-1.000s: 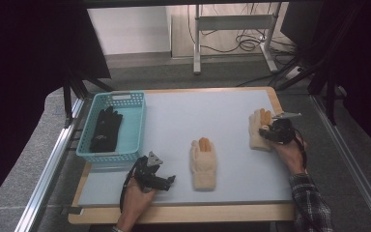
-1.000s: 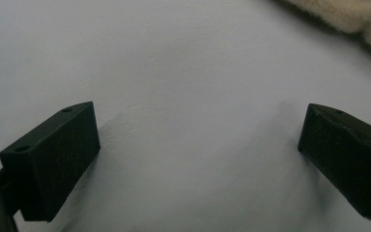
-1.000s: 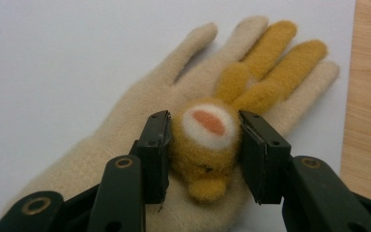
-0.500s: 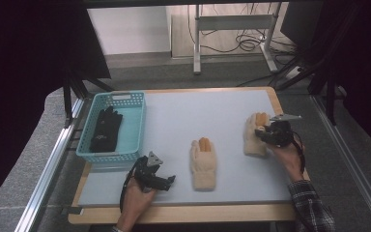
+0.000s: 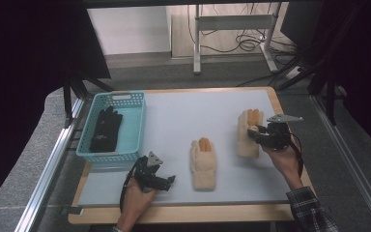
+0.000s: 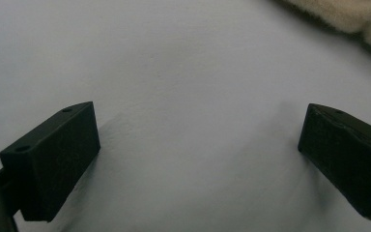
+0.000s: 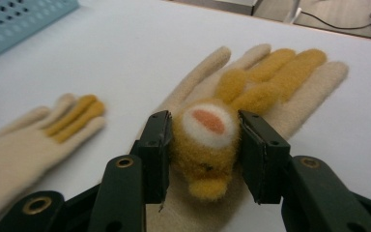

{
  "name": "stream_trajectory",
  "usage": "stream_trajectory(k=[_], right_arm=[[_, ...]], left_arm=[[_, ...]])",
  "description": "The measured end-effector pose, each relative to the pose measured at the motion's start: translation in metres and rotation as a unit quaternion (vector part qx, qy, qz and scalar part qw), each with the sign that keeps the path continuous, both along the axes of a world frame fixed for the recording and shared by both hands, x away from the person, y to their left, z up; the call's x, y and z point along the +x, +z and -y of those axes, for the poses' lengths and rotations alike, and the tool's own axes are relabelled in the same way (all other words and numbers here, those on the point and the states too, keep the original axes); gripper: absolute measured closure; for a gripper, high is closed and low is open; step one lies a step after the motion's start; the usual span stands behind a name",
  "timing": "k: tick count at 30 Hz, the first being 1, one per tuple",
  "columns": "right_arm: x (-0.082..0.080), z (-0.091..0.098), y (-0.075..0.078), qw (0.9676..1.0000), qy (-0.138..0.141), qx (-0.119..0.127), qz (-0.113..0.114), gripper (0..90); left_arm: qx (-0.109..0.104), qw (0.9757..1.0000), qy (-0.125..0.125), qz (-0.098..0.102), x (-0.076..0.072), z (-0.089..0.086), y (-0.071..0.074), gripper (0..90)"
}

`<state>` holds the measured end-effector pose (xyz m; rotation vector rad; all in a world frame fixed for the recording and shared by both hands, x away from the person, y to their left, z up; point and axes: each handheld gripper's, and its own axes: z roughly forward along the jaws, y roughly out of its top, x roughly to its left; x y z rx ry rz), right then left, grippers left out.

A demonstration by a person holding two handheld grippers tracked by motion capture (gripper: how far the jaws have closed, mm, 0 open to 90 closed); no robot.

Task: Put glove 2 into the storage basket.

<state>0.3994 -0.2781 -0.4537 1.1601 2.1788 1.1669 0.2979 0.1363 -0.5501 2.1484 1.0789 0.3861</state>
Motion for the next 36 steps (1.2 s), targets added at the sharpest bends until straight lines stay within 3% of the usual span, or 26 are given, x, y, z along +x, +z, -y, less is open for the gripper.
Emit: stream_trajectory(k=[8,17,28,36], right_arm=[[-0.021,-0.024,0.013,0.9991,0.035,0.023,-0.002,56.2],[-0.043,-0.062,0.017,0.9958,0.08,0.043,-0.014,56.2],[-0.059,-0.107,0.003,0.9913,0.111,0.06,-0.036,56.2],[-0.069,-0.124,-0.011,0.9903,0.12,0.055,-0.045,56.2]], left_arm=[[-0.001,1.0,0.0,0.001,0.0,0.0,0.0,1.2],[-0.002,1.0,0.002,0.002,0.0,0.0,0.0,1.2],[-0.001,1.0,0.001,0.002,0.0,0.0,0.0,1.2],[-0.001,1.0,0.001,0.002,0.0,0.0,0.0,1.2]])
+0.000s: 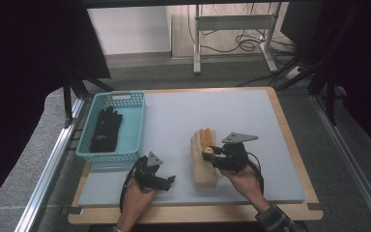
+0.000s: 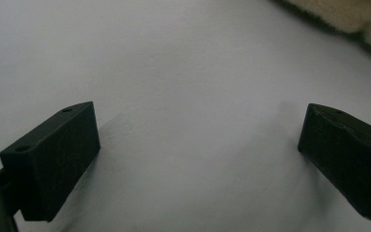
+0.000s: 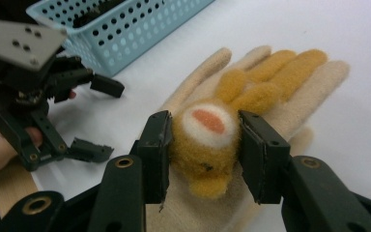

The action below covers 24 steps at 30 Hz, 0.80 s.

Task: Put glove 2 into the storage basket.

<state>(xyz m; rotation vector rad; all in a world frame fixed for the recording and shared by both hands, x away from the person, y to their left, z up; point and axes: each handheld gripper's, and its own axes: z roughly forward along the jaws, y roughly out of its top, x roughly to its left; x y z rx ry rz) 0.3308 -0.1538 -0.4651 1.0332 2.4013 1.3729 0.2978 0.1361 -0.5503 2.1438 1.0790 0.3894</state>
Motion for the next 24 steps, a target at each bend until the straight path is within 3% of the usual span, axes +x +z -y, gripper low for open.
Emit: stream_trajectory(k=[15,17,19,24], right_arm=[[-0.004,-0.007,-0.031,0.9989,-0.018,-0.043,-0.003,54.6],[-0.002,-0.007,-0.036,0.9982,-0.017,-0.056,-0.009,50.9],[-0.001,-0.006,-0.039,0.9984,-0.013,-0.052,-0.015,46.7],[0.0,0.0,-0.031,0.9986,-0.002,-0.051,-0.011,37.1]], left_arm=[[0.0,1.0,0.0,0.0,0.0,0.0,0.0,1.2],[0.0,1.0,0.0,0.0,0.0,0.0,0.0,1.2],[0.003,1.0,-0.002,-0.001,0.0,0.0,0.0,1.2],[0.002,1.0,-0.001,-0.001,0.0,0.0,0.0,1.2]])
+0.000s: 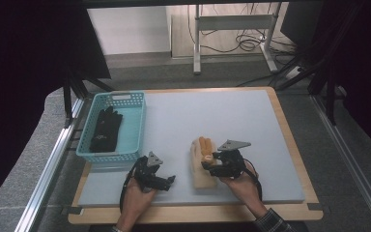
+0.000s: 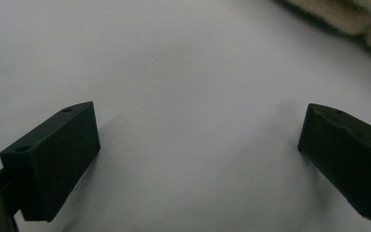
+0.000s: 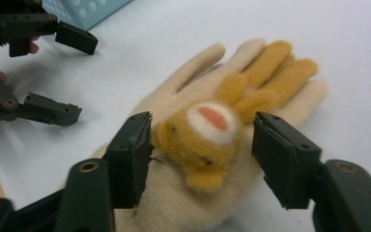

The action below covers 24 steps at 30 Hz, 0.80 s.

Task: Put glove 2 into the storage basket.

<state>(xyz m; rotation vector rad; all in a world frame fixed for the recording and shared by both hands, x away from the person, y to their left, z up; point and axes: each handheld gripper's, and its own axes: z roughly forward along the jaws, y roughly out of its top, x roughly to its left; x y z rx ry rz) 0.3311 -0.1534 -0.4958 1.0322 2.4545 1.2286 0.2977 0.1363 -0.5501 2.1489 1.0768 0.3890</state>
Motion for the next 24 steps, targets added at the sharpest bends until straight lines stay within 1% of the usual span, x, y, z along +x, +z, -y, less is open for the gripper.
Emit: stream_trajectory(k=[2,3,4,8,10,12,13,14,17,20,21,22,24], right_arm=[[0.001,0.005,0.004,1.0,0.001,0.001,0.008,35.7],[0.001,0.005,0.004,1.0,0.001,0.001,0.008,35.7],[0.002,0.011,0.007,0.9999,-0.001,-0.001,0.015,35.3],[0.004,0.025,0.009,0.9998,-0.008,-0.004,0.017,35.9],[0.004,0.028,0.008,0.9998,-0.011,-0.006,0.016,37.1],[0.004,0.036,0.006,0.9996,-0.015,-0.017,0.017,41.9],[0.003,0.042,0.001,0.9994,-0.016,-0.027,0.017,49.0],[0.002,0.043,-0.001,0.9993,-0.016,-0.029,0.016,52.2],[-0.001,0.048,-0.009,0.9991,-0.008,-0.041,0.012,66.0],[-0.006,0.049,-0.017,0.9988,0.005,-0.048,0.008,75.9],[-0.006,0.049,-0.017,0.9988,0.005,-0.048,0.008,75.9],[-0.008,0.049,-0.021,0.9987,0.015,-0.049,0.007,81.8],[-0.01,0.049,-0.023,0.9987,0.022,-0.045,0.004,85.7]], left_arm=[[-0.002,1.0,0.001,0.0,0.0,0.0,0.0,1.2],[-0.002,1.0,0.001,0.0,0.0,0.0,0.0,1.3],[-0.001,1.0,0.001,0.0,0.0,0.0,0.0,1.2],[-0.002,1.0,0.001,0.0,0.0,0.0,0.0,1.2],[0.001,1.0,-0.001,0.0,0.0,0.0,0.0,1.2],[0.0,1.0,0.0,0.0,0.0,0.0,0.0,1.3],[0.001,1.0,-0.001,0.0,0.0,0.0,0.0,1.3],[0.001,1.0,-0.001,-0.001,0.0,0.0,0.0,1.3],[0.001,1.0,-0.001,0.0,0.0,0.0,0.0,1.3],[0.001,1.0,-0.001,-0.001,0.0,0.0,0.0,1.3],[0.001,1.0,-0.001,-0.001,0.0,0.0,0.0,1.3],[0.001,1.0,-0.001,-0.001,0.0,0.0,0.0,1.3],[0.0,1.0,-0.001,-0.001,0.0,0.0,0.0,1.3]])
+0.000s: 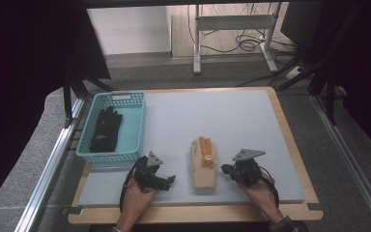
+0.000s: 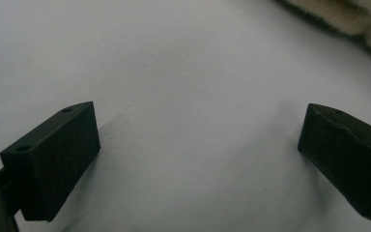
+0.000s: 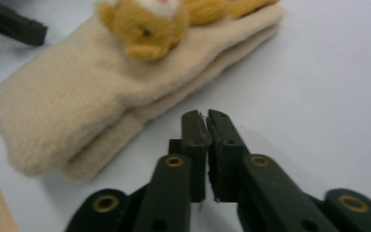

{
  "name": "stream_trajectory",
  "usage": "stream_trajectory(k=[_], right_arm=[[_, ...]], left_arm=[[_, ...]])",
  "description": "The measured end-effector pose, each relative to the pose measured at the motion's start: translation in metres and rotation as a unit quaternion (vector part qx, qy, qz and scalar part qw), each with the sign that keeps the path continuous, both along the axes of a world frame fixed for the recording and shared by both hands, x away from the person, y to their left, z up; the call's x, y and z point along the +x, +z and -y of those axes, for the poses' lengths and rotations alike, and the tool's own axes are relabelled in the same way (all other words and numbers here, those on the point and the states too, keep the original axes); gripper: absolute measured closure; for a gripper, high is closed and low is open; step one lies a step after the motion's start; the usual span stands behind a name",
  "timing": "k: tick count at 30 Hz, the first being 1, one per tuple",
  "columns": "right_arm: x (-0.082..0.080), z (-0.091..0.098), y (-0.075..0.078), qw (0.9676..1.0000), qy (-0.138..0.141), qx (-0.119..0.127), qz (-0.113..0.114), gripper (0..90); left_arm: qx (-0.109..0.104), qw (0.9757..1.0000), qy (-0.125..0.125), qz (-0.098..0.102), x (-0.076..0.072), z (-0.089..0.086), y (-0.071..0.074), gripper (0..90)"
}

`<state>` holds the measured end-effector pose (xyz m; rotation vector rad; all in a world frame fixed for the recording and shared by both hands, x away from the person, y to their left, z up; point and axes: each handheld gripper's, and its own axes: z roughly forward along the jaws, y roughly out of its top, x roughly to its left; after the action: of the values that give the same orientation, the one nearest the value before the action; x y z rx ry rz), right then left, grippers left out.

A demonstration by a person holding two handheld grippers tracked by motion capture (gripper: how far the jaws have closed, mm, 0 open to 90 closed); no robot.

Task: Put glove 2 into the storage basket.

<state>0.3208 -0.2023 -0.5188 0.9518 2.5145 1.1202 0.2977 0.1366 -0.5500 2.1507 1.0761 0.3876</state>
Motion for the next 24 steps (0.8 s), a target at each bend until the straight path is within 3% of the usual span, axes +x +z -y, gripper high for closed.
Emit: stream_trajectory(k=[10,19,24], right_arm=[[-0.009,-0.006,-0.007,0.9995,0.032,0.002,-0.004,88.4],[-0.011,-0.013,-0.012,0.9987,0.05,0.006,-0.008,88.3],[-0.01,-0.018,-0.013,0.9985,0.053,0.008,-0.008,88.3]], left_arm=[[0.0,1.0,0.001,0.004,-0.001,0.0,0.0,2.5],[-0.004,1.0,0.006,0.005,-0.001,0.0,0.0,3.1],[-0.006,0.9998,0.009,0.015,-0.003,0.0,0.001,3.7]])
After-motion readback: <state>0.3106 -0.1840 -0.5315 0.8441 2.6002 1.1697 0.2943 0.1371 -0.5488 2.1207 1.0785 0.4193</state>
